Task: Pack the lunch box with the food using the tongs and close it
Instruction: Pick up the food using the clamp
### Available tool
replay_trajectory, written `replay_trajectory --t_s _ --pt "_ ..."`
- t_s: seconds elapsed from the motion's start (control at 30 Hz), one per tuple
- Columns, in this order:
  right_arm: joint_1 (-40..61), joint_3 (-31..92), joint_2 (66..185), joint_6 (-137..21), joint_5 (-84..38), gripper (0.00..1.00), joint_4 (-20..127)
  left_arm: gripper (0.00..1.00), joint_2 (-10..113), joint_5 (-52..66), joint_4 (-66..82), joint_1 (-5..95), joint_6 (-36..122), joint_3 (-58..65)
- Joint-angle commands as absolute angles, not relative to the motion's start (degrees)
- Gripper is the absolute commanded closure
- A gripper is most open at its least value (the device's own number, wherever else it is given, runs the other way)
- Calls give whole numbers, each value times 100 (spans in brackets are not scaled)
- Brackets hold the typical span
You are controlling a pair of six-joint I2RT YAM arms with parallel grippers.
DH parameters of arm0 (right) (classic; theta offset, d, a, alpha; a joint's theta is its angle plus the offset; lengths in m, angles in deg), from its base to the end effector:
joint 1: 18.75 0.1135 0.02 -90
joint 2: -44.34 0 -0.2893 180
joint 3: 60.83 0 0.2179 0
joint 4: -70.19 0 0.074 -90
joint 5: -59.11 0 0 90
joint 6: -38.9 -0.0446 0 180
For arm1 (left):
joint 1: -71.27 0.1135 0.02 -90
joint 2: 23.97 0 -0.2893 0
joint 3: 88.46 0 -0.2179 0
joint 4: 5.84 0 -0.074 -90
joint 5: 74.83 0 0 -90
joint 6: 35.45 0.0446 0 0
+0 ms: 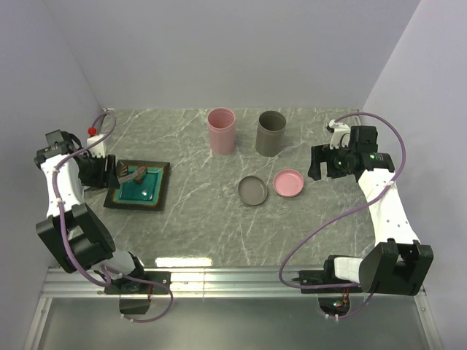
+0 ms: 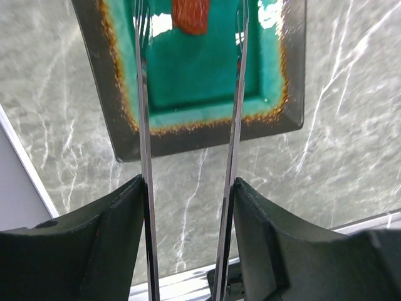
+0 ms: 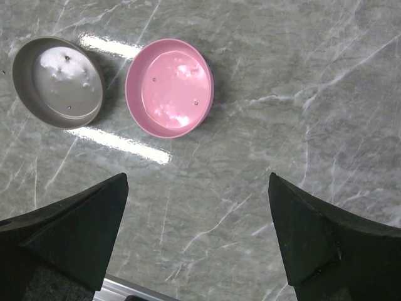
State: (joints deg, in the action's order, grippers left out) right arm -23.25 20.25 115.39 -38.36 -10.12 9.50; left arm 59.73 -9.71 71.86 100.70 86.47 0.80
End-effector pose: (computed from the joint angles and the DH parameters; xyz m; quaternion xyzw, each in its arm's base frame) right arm 0.2145 -0.0010 0.3356 -0.1271 0.9195 0.1182 0.3528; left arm 0.2204 0.1028 0.3198 0.0571 0.9616 -0.0990 0.2494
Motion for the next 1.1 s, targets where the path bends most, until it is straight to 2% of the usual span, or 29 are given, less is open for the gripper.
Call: replay_trajectory --t_s 0.0,0.3,0.77,1.0,1.07 --pt "-2297 1993 11360 -3809 -971 0 1000 39 5900 -847 6956 10036 8821 216" --pt "-2297 1993 11395 -3809 -997 0 991 41 6313 -531 6885 9975 9049 138" --pt "-2297 2037 11439 -3817 -997 0 956 44 6208 -171 6543 9509 8953 393" --pt "-2297 1984 11395 -3800 -1024 0 983 53 6217 -118 6700 9439 8935 252" --pt "-2297 2002 11413 -3800 -1006 0 974 59 6155 -144 6745 9439 8944 191"
